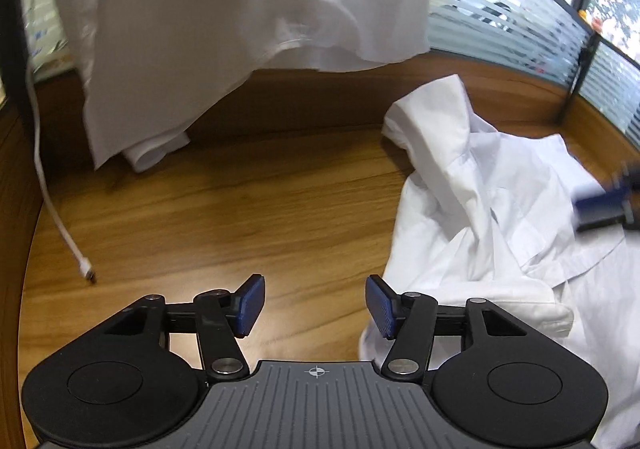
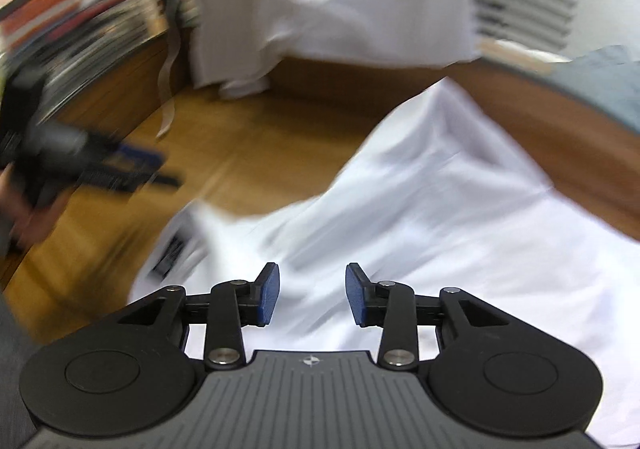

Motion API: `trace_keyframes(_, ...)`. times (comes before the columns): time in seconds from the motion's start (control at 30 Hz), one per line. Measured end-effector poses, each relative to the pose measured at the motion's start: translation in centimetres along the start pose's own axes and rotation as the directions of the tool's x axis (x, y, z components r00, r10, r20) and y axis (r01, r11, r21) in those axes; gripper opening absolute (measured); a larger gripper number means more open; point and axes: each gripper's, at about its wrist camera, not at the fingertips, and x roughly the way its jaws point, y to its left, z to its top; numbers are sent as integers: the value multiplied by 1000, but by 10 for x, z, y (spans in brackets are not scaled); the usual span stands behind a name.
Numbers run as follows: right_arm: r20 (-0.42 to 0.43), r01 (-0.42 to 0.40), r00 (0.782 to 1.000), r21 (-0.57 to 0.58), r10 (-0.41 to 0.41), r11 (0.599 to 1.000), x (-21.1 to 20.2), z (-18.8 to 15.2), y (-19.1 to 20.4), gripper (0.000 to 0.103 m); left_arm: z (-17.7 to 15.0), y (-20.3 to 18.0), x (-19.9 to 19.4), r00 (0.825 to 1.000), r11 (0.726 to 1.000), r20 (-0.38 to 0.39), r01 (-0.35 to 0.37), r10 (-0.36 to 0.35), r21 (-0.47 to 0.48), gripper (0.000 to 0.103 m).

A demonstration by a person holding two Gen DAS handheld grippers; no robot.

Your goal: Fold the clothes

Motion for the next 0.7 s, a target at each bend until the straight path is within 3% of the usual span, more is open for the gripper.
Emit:
trace_keyframes(0.23, 89, 48, 994, 202, -67, 978, 26, 65, -58, 52, 24, -25, 25, 999, 996, 18, 29, -30, 89, 59)
trace_keyframes(0.37, 70, 44, 995, 299, -68, 953, 64, 93, -84, 62, 39, -41, 46, 1000, 984, 6, 13, -14, 176, 59)
trace_keyframes(0.53, 61, 12, 997, 403, -40, 915, 101, 106, -106, 61, 48, -57, 67, 999, 965, -30, 42, -36, 260, 59)
trace_keyframes(0.57, 62, 8, 997, 421, -38, 907, 107, 107, -109, 53, 50, -60, 71, 998, 960, -35, 53, -45, 275, 59)
trace_keyframes(0.6, 68, 2, 997, 438, -35, 899, 110, 108, -112, 32, 51, -63, 73, 998, 956, -38, 60, -52, 286, 59)
trace_keyframes(0.67, 91, -19, 995, 469, -28, 883, 110, 105, -118, 1, 54, -70, 77, 997, 948, -43, 76, -66, 308, 59)
trace_keyframes(0.7, 110, -32, 994, 487, -25, 873, 105, 102, -121, 2, 55, -73, 79, 996, 944, -45, 84, -74, 319, 58)
